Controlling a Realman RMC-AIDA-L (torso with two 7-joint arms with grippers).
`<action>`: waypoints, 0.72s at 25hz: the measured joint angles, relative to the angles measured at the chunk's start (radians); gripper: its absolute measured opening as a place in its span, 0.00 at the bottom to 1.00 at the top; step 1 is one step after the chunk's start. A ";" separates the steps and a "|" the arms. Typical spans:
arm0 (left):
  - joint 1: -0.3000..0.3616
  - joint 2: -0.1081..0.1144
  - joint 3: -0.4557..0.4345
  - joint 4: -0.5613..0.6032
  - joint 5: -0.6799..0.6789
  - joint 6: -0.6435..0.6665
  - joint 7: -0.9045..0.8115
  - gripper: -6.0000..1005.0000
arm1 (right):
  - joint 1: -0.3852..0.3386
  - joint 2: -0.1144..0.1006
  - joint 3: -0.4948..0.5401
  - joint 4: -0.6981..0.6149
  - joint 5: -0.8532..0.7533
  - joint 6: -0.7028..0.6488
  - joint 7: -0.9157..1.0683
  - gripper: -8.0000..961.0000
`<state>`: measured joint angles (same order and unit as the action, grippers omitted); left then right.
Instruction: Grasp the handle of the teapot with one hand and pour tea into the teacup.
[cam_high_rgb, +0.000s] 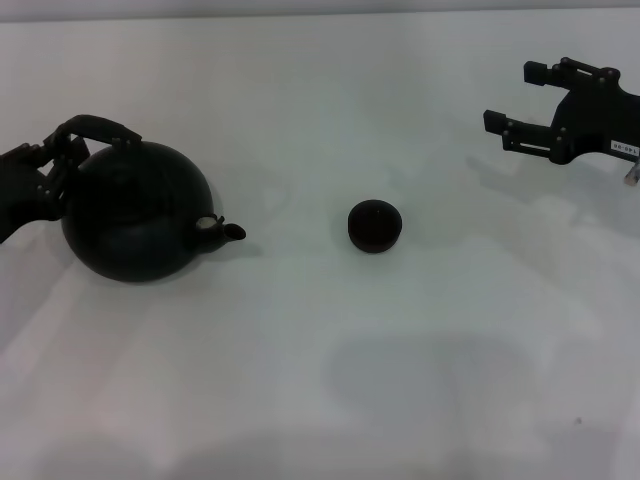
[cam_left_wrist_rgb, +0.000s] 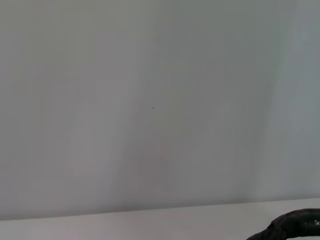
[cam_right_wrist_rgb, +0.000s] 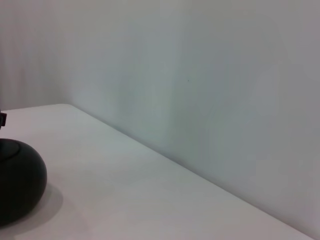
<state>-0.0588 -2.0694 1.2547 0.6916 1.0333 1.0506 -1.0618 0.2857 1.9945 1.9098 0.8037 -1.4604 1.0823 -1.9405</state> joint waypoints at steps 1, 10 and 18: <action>-0.001 0.000 0.000 0.000 0.001 0.003 0.000 0.20 | 0.000 0.000 0.000 0.000 0.000 0.000 0.000 0.86; 0.016 0.000 -0.026 0.001 0.000 0.036 0.004 0.40 | 0.001 0.000 0.005 0.000 0.000 -0.002 0.000 0.86; 0.056 -0.004 -0.101 -0.008 0.007 0.127 0.056 0.60 | 0.000 -0.003 0.006 0.000 0.000 0.002 0.001 0.86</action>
<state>-0.0029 -2.0731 1.1535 0.6840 1.0408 1.1778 -1.0063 0.2855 1.9913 1.9159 0.8037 -1.4603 1.0844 -1.9394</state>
